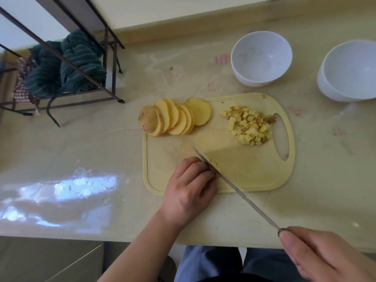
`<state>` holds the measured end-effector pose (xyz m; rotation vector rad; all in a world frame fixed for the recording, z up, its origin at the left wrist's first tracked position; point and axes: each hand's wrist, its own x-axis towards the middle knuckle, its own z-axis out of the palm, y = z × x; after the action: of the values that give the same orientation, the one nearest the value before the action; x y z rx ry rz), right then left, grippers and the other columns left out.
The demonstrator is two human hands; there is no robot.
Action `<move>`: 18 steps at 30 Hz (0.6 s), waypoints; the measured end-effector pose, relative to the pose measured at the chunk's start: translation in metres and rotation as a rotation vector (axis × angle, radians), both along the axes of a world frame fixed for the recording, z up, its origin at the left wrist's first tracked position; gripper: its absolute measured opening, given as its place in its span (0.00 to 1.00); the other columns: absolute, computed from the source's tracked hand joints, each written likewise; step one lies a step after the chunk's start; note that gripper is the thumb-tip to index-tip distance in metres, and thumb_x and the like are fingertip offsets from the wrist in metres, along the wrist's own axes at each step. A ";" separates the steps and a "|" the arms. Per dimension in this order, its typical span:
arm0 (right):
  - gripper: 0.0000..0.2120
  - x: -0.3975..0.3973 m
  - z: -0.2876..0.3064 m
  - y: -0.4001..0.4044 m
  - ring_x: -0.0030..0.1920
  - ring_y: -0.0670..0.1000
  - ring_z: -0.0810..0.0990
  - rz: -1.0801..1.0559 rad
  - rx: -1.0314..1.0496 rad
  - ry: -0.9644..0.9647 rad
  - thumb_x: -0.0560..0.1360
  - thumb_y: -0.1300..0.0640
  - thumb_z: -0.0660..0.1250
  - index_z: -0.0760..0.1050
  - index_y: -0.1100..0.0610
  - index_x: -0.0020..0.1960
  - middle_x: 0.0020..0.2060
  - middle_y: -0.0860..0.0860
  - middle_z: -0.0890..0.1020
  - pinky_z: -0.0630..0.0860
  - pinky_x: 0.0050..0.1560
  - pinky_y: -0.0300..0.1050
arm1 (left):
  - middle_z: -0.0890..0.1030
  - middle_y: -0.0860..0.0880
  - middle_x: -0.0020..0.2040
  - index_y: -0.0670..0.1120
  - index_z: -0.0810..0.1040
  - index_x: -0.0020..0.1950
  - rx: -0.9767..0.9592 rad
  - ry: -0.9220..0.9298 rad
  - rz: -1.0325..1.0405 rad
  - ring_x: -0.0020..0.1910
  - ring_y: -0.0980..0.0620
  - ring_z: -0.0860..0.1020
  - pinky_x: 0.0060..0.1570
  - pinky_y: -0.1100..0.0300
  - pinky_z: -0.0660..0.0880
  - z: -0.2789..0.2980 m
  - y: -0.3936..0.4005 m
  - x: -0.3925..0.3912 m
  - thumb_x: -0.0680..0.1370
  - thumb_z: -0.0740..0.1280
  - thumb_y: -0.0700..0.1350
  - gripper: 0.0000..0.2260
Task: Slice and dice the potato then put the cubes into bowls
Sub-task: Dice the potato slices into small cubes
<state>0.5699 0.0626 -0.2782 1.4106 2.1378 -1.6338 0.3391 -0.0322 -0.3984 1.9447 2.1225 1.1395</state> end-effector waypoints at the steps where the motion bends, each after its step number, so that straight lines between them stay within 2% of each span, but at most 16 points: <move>1: 0.39 0.001 0.000 -0.002 0.23 0.44 0.71 -0.002 0.068 -0.002 0.61 0.15 0.47 0.74 0.49 0.36 0.22 0.49 0.73 0.68 0.27 0.30 | 0.84 0.41 0.46 0.35 0.85 0.44 -0.003 -0.002 -0.001 0.49 0.40 0.81 0.51 0.49 0.78 0.000 0.000 0.000 0.74 0.76 0.34 0.02; 3: 0.31 0.007 0.002 -0.008 0.25 0.40 0.75 0.000 0.156 -0.018 0.67 0.19 0.49 0.77 0.44 0.39 0.24 0.44 0.76 0.71 0.28 0.29 | 0.84 0.41 0.47 0.35 0.85 0.45 -0.010 -0.005 0.000 0.50 0.39 0.81 0.51 0.48 0.78 0.000 0.000 -0.001 0.74 0.76 0.34 0.02; 5: 0.20 0.021 -0.004 -0.017 0.33 0.37 0.80 -0.053 0.227 0.017 0.72 0.26 0.56 0.78 0.38 0.46 0.32 0.41 0.80 0.75 0.34 0.36 | 0.84 0.41 0.47 0.35 0.85 0.44 -0.012 -0.007 -0.001 0.50 0.39 0.81 0.51 0.48 0.78 0.000 0.000 -0.001 0.74 0.76 0.33 0.02; 7: 0.12 0.031 -0.009 -0.025 0.38 0.36 0.80 -0.059 0.298 0.048 0.72 0.33 0.61 0.77 0.35 0.49 0.35 0.39 0.80 0.76 0.39 0.40 | 0.84 0.41 0.47 0.35 0.85 0.44 -0.009 -0.012 -0.005 0.50 0.40 0.81 0.51 0.49 0.78 0.000 0.001 -0.001 0.74 0.76 0.33 0.02; 8: 0.11 0.034 -0.011 -0.027 0.39 0.35 0.80 -0.067 0.314 0.047 0.72 0.33 0.61 0.76 0.33 0.50 0.35 0.38 0.80 0.76 0.40 0.42 | 0.84 0.41 0.47 0.35 0.85 0.44 -0.008 -0.014 -0.006 0.49 0.40 0.81 0.51 0.49 0.78 0.000 0.000 -0.001 0.74 0.76 0.33 0.02; 10: 0.13 0.030 -0.009 -0.027 0.41 0.34 0.79 -0.034 0.333 0.075 0.75 0.30 0.55 0.74 0.31 0.51 0.36 0.35 0.79 0.75 0.44 0.42 | 0.84 0.41 0.47 0.35 0.85 0.44 -0.007 -0.014 -0.007 0.49 0.40 0.81 0.51 0.49 0.78 0.000 0.000 -0.001 0.74 0.76 0.33 0.02; 11: 0.16 0.026 -0.007 -0.026 0.41 0.34 0.79 0.014 0.333 0.091 0.77 0.30 0.53 0.76 0.33 0.51 0.36 0.34 0.79 0.76 0.44 0.42 | 0.84 0.41 0.47 0.35 0.85 0.44 -0.008 -0.014 -0.007 0.49 0.39 0.81 0.51 0.49 0.78 0.000 0.000 -0.001 0.74 0.76 0.33 0.02; 12: 0.21 0.019 -0.003 -0.024 0.38 0.35 0.79 0.076 0.342 0.094 0.79 0.33 0.50 0.79 0.40 0.49 0.34 0.36 0.81 0.76 0.40 0.40 | 0.84 0.41 0.47 0.35 0.85 0.44 -0.008 -0.016 -0.007 0.50 0.39 0.81 0.52 0.49 0.78 0.000 0.001 -0.001 0.74 0.76 0.33 0.02; 14: 0.33 0.010 -0.002 -0.022 0.31 0.38 0.79 0.121 0.353 0.098 0.83 0.39 0.45 0.82 0.53 0.38 0.26 0.39 0.81 0.74 0.27 0.35 | 0.84 0.41 0.47 0.35 0.85 0.44 -0.008 -0.026 -0.008 0.50 0.40 0.81 0.52 0.49 0.78 0.000 0.001 -0.001 0.74 0.75 0.33 0.02; 16: 0.31 0.002 0.001 -0.016 0.29 0.37 0.77 0.172 0.355 0.042 0.83 0.38 0.43 0.80 0.48 0.39 0.23 0.40 0.79 0.72 0.27 0.29 | 0.84 0.41 0.47 0.35 0.85 0.45 -0.009 -0.030 -0.011 0.51 0.40 0.81 0.53 0.49 0.78 0.000 0.001 -0.001 0.75 0.75 0.33 0.01; 17: 0.27 -0.003 0.003 -0.012 0.29 0.35 0.77 0.152 0.313 0.042 0.81 0.34 0.44 0.77 0.44 0.43 0.23 0.37 0.77 0.72 0.30 0.27 | 0.84 0.41 0.47 0.35 0.85 0.45 -0.009 -0.028 -0.010 0.51 0.40 0.81 0.53 0.49 0.78 0.000 0.001 -0.001 0.75 0.75 0.34 0.01; 18: 0.25 -0.004 0.003 -0.011 0.29 0.34 0.76 0.135 0.239 0.018 0.78 0.30 0.44 0.74 0.42 0.43 0.23 0.39 0.76 0.71 0.31 0.25 | 0.84 0.41 0.47 0.35 0.85 0.45 -0.011 -0.027 -0.009 0.51 0.40 0.81 0.53 0.49 0.79 0.000 0.001 -0.001 0.75 0.75 0.34 0.02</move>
<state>0.5654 0.0518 -0.2748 1.2772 2.4473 -1.3879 0.3377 -0.0316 -0.3981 1.9216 2.1002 1.1432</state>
